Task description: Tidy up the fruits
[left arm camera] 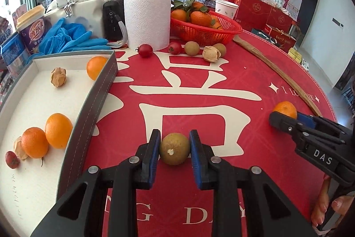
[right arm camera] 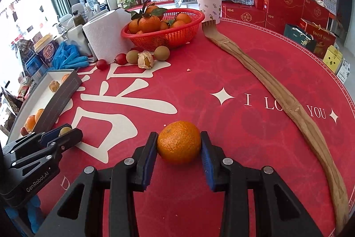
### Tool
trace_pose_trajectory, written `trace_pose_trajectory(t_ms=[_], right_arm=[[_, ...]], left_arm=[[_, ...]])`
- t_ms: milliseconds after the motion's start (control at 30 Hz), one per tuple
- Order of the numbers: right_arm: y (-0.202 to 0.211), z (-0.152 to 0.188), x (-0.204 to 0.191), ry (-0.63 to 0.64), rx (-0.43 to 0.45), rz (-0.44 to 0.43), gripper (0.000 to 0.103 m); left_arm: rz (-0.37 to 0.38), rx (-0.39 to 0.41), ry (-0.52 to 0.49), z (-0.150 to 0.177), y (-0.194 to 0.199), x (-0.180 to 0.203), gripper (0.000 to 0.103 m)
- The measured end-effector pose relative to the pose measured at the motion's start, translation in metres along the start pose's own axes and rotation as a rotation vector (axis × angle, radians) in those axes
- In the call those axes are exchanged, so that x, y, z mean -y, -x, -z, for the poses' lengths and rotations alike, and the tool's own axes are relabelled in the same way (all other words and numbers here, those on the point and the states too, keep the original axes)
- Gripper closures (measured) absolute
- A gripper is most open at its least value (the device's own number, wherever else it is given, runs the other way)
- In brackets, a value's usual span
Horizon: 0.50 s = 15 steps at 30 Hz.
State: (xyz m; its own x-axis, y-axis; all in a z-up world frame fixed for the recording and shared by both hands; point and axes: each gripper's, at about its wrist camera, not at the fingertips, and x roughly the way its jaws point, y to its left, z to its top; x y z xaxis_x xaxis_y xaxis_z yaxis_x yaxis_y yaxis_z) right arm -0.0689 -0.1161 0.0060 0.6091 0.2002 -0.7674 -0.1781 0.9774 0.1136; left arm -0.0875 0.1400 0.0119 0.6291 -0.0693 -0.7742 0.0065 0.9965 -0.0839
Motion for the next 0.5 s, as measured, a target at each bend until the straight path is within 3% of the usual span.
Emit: trace_pose_trajectory(t_ms=[500], right_arm=[[0.0002, 0.0002, 0.0005, 0.000, 0.000, -0.001, 0.064]], left_arm=[[0.003, 0.000, 0.002, 0.0001, -0.0006, 0.0011, 0.074]])
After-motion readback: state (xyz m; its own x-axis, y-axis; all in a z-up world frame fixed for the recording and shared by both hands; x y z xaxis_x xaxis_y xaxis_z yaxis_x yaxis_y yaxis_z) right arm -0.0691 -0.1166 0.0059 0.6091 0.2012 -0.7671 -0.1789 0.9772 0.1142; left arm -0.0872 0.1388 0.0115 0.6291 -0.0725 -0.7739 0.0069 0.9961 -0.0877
